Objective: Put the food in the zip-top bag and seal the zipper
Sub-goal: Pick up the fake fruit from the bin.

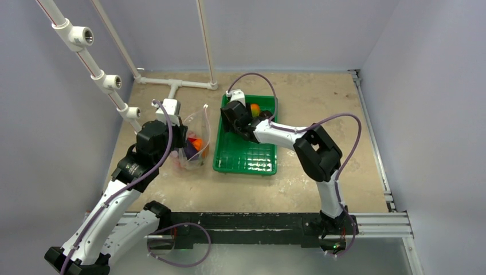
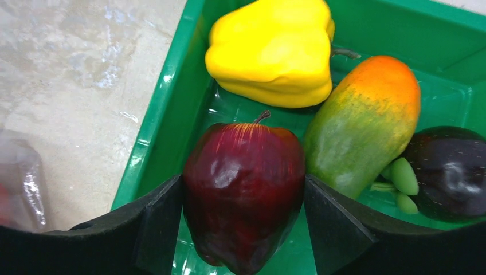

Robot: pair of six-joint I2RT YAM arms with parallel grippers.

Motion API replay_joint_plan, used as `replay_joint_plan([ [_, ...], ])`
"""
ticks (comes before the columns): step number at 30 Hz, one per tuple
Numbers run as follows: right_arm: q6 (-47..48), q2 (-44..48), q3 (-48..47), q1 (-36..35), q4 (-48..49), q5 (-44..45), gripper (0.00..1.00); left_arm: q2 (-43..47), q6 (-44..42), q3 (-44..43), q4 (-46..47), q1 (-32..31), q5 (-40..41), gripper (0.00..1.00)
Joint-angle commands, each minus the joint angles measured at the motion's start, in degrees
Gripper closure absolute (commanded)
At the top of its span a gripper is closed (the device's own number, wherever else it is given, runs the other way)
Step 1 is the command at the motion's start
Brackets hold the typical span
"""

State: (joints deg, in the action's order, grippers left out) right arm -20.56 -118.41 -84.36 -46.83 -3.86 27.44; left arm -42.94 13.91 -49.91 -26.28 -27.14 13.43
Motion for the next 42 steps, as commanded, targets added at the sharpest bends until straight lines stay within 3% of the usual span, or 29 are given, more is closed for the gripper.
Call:
replay_joint_plan([
  [1,-1.18,7.18,0.84,-0.66,1.37,0.49,0.68,0.27,-0.03,0.11,1.73,-0.11,-0.42,1.0],
  [26,-0.45,32.58,-1.28,-11.59,-6.77,4.88,0.7,-0.3,0.06,0.14,1.77,-0.1,-0.6,1.0],
  [42,-1.15,30.0,-6.26,-21.64,-9.12,6.82,0.72,-0.09,0.07,0.12,1.67,-0.11,-0.34,1.0],
])
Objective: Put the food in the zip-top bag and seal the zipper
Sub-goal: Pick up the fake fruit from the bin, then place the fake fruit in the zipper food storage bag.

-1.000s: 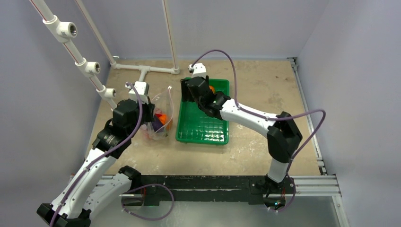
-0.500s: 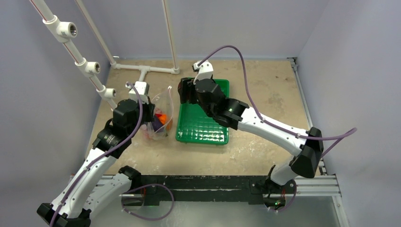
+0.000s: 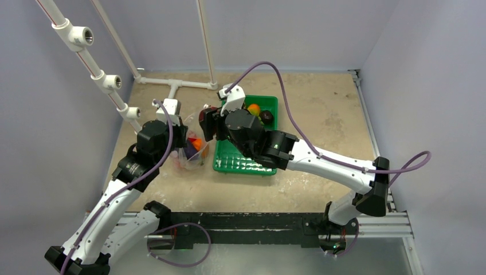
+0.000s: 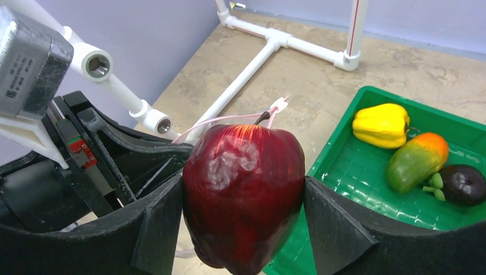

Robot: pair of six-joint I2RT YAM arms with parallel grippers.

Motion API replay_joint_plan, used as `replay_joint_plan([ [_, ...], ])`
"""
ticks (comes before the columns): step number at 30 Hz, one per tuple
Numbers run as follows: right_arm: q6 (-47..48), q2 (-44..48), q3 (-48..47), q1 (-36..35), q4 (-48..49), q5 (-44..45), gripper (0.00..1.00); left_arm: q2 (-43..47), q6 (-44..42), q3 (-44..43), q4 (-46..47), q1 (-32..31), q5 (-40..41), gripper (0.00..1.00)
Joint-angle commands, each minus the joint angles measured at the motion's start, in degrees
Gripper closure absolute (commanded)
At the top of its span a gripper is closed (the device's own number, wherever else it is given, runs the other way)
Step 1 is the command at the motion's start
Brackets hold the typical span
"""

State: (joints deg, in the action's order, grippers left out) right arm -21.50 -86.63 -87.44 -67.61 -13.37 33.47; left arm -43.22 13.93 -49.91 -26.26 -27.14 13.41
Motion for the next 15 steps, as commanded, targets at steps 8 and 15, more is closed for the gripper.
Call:
replay_joint_plan([
  [8,0.58,-7.48,-5.35,-1.81,2.57,-0.6,0.68,0.59,0.05,0.16,1.64,-0.1,0.04,1.0],
  [15,0.8,-10.19,-5.85,-2.17,4.6,-1.63,0.56,0.7,0.16,0.08,1.57,-0.11,-0.21,1.0],
])
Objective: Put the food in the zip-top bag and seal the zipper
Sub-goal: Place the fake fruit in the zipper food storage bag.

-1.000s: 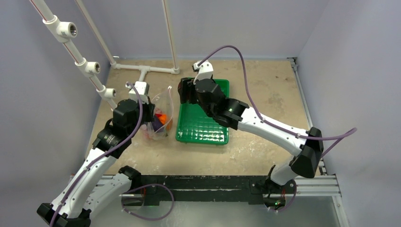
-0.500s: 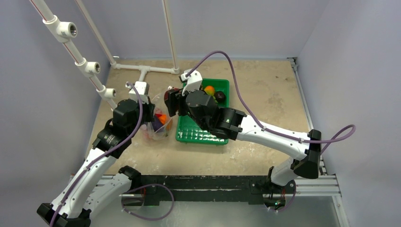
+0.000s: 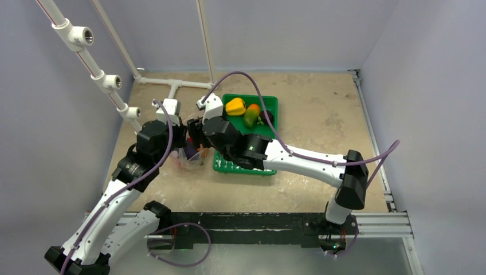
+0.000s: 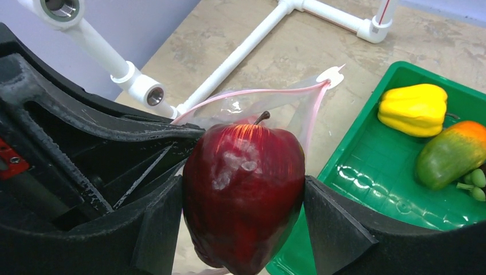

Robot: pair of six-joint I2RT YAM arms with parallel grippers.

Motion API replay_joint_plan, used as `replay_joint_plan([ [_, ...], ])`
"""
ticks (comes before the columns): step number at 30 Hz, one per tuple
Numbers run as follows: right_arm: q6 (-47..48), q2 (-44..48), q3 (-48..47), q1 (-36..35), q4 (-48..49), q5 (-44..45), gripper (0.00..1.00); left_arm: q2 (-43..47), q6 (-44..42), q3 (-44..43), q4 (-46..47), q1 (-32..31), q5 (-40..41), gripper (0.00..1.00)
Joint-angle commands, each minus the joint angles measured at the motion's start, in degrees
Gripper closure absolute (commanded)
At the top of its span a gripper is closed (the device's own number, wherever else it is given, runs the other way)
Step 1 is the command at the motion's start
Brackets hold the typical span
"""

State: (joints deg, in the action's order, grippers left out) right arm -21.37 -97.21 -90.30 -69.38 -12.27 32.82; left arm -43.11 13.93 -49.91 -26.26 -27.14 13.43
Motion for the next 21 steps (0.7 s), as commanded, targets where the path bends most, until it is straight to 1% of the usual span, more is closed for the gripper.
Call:
replay_joint_plan([
  [1,0.64,-0.01,-3.1,-0.39,3.63,-0.99,0.51,0.65,0.13,0.05,1.59,-0.07,-0.25,1.0],
  [4,0.62,-1.13,-3.34,-0.4,3.67,-1.0,0.42,0.66,0.13,0.07,1.57,-0.11,-0.33,1.0],
  [6,0.5,-1.67,-3.47,-0.49,3.77,-1.0,0.31,0.66,0.13,0.08,1.61,-0.11,-0.38,1.0],
  [7,0.45,-1.81,-3.52,-0.43,3.84,-1.0,0.28,0.74,0.13,0.08,1.57,-0.1,-0.42,1.0],
  [12,0.27,-1.63,-3.56,-0.49,3.79,0.09,0.15,0.75,0.13,0.08,1.57,-0.11,-0.59,1.0],
  [16,-0.88,-1.04,-3.5,-0.49,2.85,0.03,0.08,0.75,0.13,0.06,1.57,-0.11,-0.6,1.0],
  [19,-1.43,0.12,-2.62,-0.44,2.79,-1.67,0.07,0.75,0.13,0.08,1.58,-0.11,-0.6,1.0],
  [21,-1.32,1.23,-1.78,-0.4,3.32,-0.99,0.06,0.75,0.14,0.06,1.56,-0.11,-0.58,1.0],
])
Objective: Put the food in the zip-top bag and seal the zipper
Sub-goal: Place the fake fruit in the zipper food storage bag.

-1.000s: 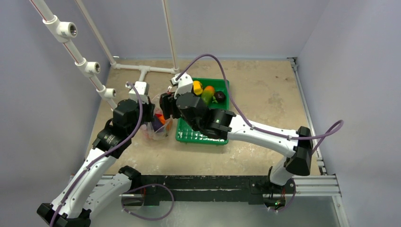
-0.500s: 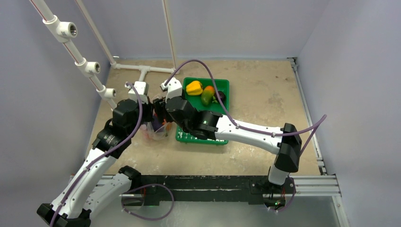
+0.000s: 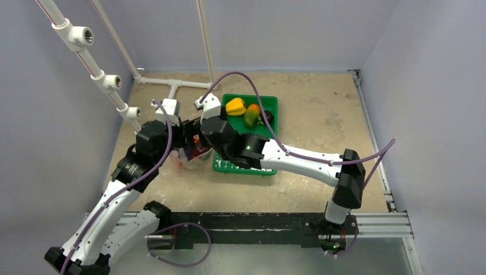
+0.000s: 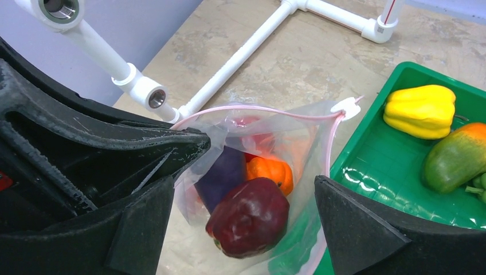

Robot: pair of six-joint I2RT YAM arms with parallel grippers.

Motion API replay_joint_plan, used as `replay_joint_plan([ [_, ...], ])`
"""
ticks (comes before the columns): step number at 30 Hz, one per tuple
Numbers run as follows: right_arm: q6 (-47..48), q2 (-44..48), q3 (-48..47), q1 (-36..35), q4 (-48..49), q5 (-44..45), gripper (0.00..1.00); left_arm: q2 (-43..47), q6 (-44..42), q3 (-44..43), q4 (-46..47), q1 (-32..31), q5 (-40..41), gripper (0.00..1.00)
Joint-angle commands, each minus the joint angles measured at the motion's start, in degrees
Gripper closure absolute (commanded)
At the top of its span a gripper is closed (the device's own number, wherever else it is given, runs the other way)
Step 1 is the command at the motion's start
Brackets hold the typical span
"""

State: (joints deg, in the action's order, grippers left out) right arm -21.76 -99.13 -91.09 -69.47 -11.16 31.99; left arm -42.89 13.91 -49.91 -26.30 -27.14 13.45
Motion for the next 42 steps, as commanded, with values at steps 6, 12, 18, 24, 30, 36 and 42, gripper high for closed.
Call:
replay_joint_plan([
  [6,-0.75,6.93,1.41,0.88,2.59,3.15,0.05,0.44,0.24,0.05,1.67,-0.11,-0.62,1.0],
  [12,-0.72,10.35,4.04,5.42,1.42,4.86,0.06,0.27,0.24,0.07,1.63,-0.11,-0.8,1.0],
  [18,0.57,11.06,7.36,12.06,0.89,6.81,0.06,0.09,0.24,0.08,1.65,-0.09,-0.97,1.0],
  [24,1.8,8.8,10.01,18.21,1.38,8.84,0.05,0.0,0.24,0.08,1.74,-0.11,-0.97,1.0],
  [30,3.72,4.76,12.43,24.33,3.22,8.9,0.03,-0.17,0.24,0.08,1.72,-0.11,-1.13,1.0],
  [36,5.65,-0.45,13.32,28.3,4.13,7.58,0.02,-0.04,0.28,0.08,1.72,-0.11,-1.14,1.0],
  [42,7.95,-4.4,14.26,31.87,6.5,3.85,0.03,-0.04,0.24,0.03,1.75,-0.11,-1.21,1.0],
])
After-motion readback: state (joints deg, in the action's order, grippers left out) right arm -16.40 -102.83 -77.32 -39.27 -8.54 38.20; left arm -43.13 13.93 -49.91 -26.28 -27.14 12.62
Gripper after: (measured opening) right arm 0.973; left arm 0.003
